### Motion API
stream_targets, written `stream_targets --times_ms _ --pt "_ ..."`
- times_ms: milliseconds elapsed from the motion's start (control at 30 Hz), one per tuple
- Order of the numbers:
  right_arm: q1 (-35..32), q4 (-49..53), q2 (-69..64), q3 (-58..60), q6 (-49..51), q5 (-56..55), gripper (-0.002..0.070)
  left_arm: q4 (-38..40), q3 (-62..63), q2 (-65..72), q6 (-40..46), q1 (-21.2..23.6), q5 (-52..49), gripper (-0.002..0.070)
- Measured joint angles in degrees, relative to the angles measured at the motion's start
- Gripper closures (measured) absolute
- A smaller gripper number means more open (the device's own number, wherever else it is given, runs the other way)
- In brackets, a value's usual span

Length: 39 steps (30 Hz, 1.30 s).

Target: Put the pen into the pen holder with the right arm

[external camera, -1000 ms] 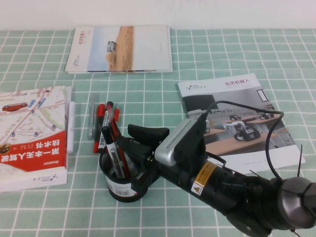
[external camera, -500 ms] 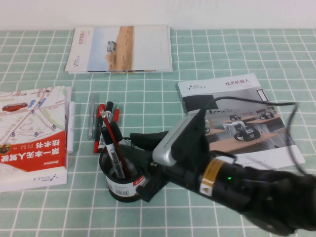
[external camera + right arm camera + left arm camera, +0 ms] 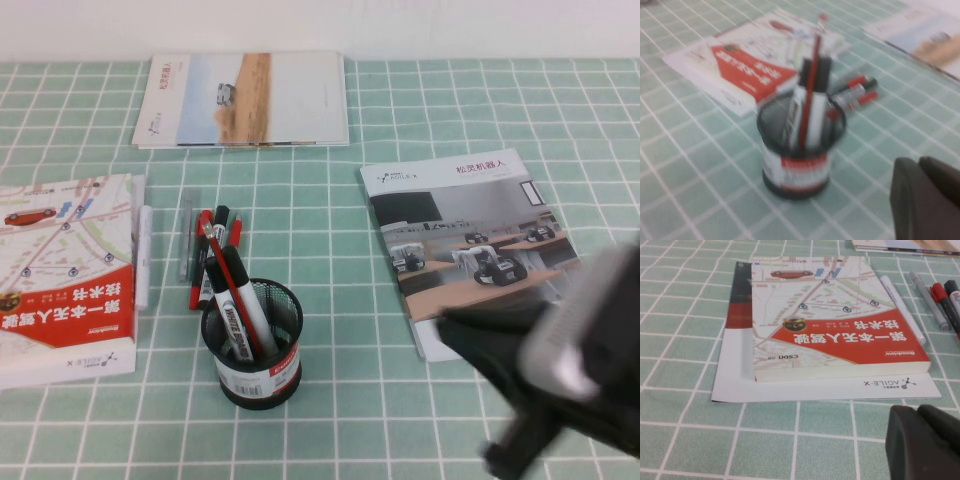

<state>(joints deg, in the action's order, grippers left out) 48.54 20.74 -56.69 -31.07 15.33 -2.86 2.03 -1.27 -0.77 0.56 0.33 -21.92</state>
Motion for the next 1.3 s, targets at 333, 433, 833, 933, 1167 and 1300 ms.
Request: stream_targets --times_ms 333,433,833,933,1167,1300 --pt "0.0 -1.4 16.2 5.8 0.0 10.0 0.0694 0.0 0.0 0.0 0.0 0.0 0.0 0.0679" --pt "0.0 -0.3 16.8 6.0 0.0 12.1 0.0694 0.0 0.0 0.0 0.0 0.0 0.0 0.0679" --pt "-24.1 -1.7 29.2 21.3 3.8 6.6 0.0695 0.0 0.0 0.0 0.0 0.0 0.0 0.0679" --pt "-32.6 -1.9 36.3 28.0 4.1 3.6 0.0695 0.0 0.0 0.0 0.0 0.0 0.0 0.0679" --pt "-39.7 -3.1 51.0 32.4 5.2 6.4 0.0695 0.0 0.0 0.0 0.0 0.0 0.0 0.0679" --pt "-39.9 -3.6 56.5 32.4 5.4 12.0 0.0695 0.0 0.0 0.0 0.0 0.0 0.0 0.0679"
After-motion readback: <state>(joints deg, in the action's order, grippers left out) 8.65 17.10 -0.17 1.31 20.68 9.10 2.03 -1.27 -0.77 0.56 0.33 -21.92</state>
